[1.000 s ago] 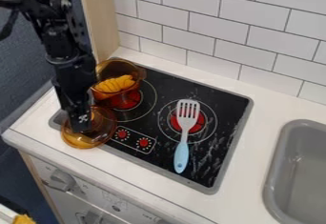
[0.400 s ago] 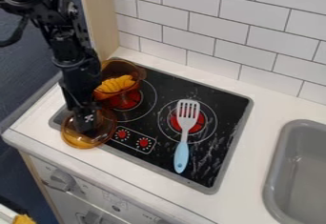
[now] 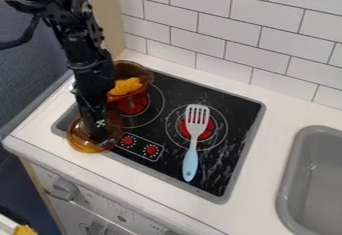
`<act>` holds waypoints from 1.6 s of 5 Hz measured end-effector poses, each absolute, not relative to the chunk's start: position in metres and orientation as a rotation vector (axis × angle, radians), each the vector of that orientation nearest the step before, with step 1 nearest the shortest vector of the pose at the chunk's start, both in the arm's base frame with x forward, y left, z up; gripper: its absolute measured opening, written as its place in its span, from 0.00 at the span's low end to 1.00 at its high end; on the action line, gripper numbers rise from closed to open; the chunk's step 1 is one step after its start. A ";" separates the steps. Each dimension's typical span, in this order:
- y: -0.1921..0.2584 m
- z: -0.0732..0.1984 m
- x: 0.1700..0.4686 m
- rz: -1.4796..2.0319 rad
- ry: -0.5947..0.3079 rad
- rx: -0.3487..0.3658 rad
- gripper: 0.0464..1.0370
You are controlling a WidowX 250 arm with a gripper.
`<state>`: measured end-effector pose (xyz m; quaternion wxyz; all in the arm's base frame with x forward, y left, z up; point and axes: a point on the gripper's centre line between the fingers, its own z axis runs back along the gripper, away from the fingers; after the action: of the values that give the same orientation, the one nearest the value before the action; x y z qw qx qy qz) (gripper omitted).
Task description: Take the lid and put it back in the pan
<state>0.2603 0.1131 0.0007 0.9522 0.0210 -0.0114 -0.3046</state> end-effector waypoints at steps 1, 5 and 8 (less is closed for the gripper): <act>0.112 0.001 0.259 -0.620 -0.030 0.042 0.43; 0.099 0.022 0.245 -0.675 -0.056 0.033 0.35; 0.108 0.081 0.273 -0.628 -0.154 0.069 0.35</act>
<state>0.2727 0.1081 0.0812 0.9476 0.0341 -0.0756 -0.3087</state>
